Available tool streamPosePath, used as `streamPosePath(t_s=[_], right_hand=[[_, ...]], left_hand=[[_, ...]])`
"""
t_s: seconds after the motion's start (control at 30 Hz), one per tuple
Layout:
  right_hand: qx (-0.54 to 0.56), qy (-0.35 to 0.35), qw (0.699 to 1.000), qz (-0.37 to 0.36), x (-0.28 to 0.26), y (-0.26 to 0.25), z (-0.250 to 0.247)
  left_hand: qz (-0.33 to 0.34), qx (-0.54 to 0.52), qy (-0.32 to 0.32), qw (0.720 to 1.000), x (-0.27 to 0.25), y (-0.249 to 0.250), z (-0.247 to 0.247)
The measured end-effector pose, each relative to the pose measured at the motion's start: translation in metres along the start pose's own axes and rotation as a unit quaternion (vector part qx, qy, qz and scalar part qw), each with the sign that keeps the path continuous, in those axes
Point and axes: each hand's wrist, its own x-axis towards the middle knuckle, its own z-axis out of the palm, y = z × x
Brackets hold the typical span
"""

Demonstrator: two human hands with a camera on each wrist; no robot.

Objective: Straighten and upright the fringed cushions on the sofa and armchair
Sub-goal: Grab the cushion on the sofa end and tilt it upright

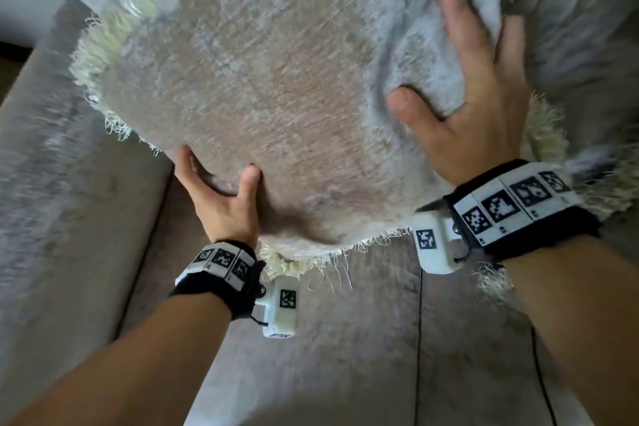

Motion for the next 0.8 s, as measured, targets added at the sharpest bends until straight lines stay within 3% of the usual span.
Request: streamPosePath(t_s=[0.27,0.4,0.5,0.57,0.67,0.8], right_hand=[[-0.009,0.008,1.000,0.001,-0.013,0.019,0.017],[-0.008,0.025,0.999,0.026,-0.017,0.014,0.007],[-0.013,0.048,0.998,0.048,-0.020,0.007,-0.008],[-0.036,0.049,0.996,0.066,-0.020,0.000,-0.026],[-0.072,-0.001,0.993,0.096,-0.017,-0.014,-0.060],[-0.100,-0.144,0.969,0.173,-0.019,-0.035,-0.121]], left_hand=[[0.006,0.013,-0.028,1.000,0.006,-0.017,0.001],[-0.028,0.070,0.043,0.996,0.007,0.015,0.002],[0.055,0.089,0.084,0.991,0.019,0.049,0.001],[0.113,0.117,0.077,0.984,0.025,0.080,-0.005],[0.213,0.173,0.001,0.962,0.025,0.136,-0.014],[0.256,0.281,-0.204,0.902,0.006,0.214,-0.014]])
